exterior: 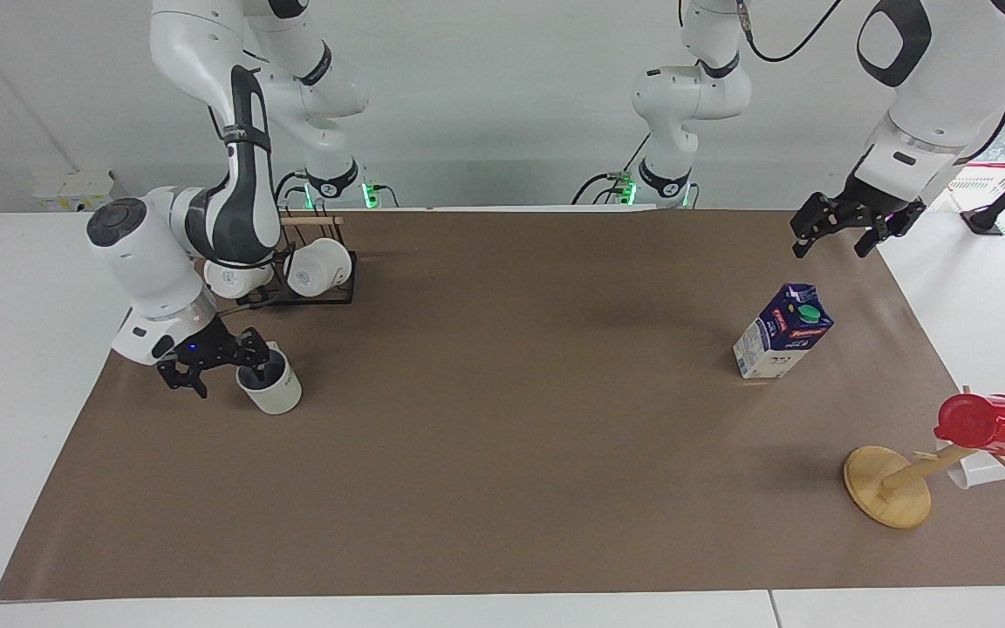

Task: Place cup and milk on table
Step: 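Grasp the milk carton with the left gripper while the right gripper reaches the mug, then lift the white mug with the right gripper and carry it toward the table center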

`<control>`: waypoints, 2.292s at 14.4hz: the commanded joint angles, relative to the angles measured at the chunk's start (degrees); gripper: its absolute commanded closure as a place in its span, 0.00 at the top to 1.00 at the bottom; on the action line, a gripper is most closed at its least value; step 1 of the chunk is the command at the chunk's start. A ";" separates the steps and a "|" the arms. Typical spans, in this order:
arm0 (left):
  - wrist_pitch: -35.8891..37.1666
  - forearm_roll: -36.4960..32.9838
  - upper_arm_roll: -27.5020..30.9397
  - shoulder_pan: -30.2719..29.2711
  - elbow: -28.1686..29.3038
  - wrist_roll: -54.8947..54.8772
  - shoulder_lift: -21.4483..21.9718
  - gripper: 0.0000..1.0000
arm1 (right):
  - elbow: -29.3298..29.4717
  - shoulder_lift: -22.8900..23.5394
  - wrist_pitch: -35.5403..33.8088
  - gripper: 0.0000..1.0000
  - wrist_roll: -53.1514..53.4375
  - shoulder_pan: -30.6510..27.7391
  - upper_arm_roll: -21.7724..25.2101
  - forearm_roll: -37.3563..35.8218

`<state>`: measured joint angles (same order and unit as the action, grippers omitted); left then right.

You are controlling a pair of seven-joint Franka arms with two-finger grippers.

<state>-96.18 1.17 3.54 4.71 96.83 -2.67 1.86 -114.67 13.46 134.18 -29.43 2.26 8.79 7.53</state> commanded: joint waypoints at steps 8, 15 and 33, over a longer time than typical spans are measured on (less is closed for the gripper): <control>-14.81 -0.47 -0.03 -4.00 12.06 -2.42 1.30 1.00 | 6.01 -0.01 -8.11 0.00 5.85 2.05 -0.26 1.26; -22.03 -0.38 -0.20 -3.30 19.18 -2.07 0.60 1.00 | 17.64 0.08 -20.10 0.00 33.69 16.34 -0.26 -5.32; -18.45 -0.38 -0.20 -3.13 16.30 -1.98 1.22 0.00 | -0.99 -3.43 3.72 0.00 36.49 32.28 -0.44 -6.39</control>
<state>-117.41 1.17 3.14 1.27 115.49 -4.21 2.10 -112.38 12.76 136.70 10.97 34.36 8.36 1.80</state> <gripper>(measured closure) 0.604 0.960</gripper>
